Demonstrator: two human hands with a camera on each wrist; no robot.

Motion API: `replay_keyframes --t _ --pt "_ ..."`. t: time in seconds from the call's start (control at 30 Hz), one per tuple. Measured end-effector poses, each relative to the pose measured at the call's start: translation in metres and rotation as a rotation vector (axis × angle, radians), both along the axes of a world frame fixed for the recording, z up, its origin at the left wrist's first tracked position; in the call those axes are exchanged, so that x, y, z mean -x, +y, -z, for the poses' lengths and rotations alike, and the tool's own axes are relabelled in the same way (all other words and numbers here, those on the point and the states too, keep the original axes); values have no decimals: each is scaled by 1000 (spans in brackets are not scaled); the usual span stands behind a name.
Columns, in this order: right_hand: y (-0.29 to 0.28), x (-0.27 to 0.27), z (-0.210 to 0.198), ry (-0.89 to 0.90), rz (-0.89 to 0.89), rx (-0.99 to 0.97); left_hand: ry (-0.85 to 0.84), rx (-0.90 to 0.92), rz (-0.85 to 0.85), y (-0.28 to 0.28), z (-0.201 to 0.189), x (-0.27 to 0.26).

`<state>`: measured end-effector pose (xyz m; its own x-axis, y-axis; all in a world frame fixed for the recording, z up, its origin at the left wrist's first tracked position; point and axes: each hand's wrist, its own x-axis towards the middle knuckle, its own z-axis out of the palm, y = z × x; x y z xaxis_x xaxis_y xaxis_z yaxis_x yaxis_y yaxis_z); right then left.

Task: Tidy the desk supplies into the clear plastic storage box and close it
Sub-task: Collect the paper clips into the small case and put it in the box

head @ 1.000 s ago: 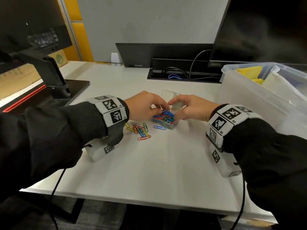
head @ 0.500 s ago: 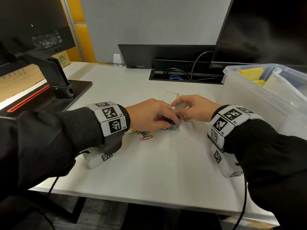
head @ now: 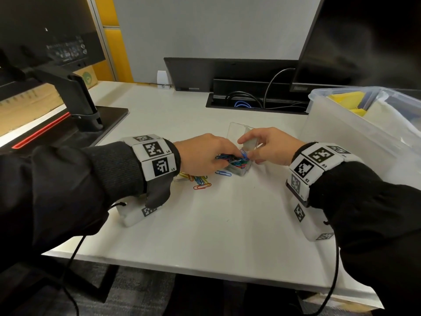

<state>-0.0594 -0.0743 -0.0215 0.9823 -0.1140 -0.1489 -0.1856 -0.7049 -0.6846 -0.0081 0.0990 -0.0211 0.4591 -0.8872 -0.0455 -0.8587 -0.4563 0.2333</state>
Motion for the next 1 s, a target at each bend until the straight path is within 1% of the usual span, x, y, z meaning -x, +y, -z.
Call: replay_keyframes --t 0.03,0.1,0.13,0.17,0.2,0.27,0.33,0.37,0.47,0.53,0.6,0.67,0.7,0.73,0.87,1.0 --pt "-1 -1 1 -10 11 12 -17 45 -4 1 0 0" --pt "-3 -2 2 -46 48 50 -64 219 -1 5 -1 -1" --pt "-4 -3 2 -65 68 77 -62 277 16 7 -1 0" --pt "-5 -4 2 -80 82 102 -42 277 44 10 0 0" --pt "-5 -4 2 -89 91 119 -14 219 81 11 0 1" --pt "-5 -4 2 -90 93 134 35 44 143 15 4 2" --pt "-4 -4 1 -85 83 138 52 -37 150 24 6 -3" --pt "-4 -4 1 -86 78 143 47 -31 139 31 7 -7" --pt "-4 -3 1 -88 65 157 45 66 74 57 4 -16" --pt "-4 -3 1 -84 44 146 82 68 -37 69 1 -17" --pt "-3 -2 0 -68 12 123 84 -28 -119 76 2 -17" --pt "-2 -1 -1 -34 -27 91 97 -153 -141 77 5 -16" --pt "-1 0 -1 -19 -47 78 106 -174 -140 77 6 -16" --pt "0 1 -2 -11 -63 71 111 -158 -137 76 7 -17" --pt "0 1 -2 -11 -80 70 141 11 -165 72 6 -20" --pt "-1 0 -2 -10 -77 62 141 33 -206 65 4 -21"
